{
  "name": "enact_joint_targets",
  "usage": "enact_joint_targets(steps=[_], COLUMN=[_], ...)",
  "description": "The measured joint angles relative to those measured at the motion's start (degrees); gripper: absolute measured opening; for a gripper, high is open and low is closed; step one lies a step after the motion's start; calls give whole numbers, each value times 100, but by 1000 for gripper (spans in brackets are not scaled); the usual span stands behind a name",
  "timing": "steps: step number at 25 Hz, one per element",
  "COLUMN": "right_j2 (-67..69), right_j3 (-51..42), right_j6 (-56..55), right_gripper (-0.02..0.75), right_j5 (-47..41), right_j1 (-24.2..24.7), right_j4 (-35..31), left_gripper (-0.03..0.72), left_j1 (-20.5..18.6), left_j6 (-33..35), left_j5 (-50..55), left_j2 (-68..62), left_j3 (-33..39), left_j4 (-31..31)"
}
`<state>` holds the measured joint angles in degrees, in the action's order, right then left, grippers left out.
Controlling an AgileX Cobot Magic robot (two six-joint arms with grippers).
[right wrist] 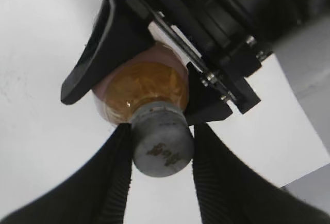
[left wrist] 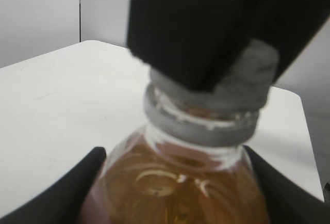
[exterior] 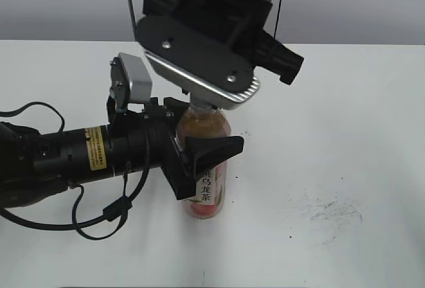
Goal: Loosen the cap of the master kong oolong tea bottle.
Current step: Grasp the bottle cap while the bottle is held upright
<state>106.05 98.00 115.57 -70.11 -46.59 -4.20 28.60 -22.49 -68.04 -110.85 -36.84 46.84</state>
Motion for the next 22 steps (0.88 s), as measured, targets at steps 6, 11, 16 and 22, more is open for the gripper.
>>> enact_joint_targets(steps=[6,11,16,22], right_j2=[0,-10,-4,23], right_j3=[0,6,81,167], right_j6=[1893,3275,3564,3600], right_gripper=[270,270,270,270], right_j5=[6,10,-42,-121], right_j1=[0,0,0,0], right_j4=[-28,-39,-41,-36], left_gripper=[445,445,445,445], left_j1=[0,0,0,0], left_j6=[0,0,0,0], left_j5=[0,0,-5,-11], left_j2=[0,0,0,0], left_j3=[0,0,0,0], left_j4=[0,0,0,0])
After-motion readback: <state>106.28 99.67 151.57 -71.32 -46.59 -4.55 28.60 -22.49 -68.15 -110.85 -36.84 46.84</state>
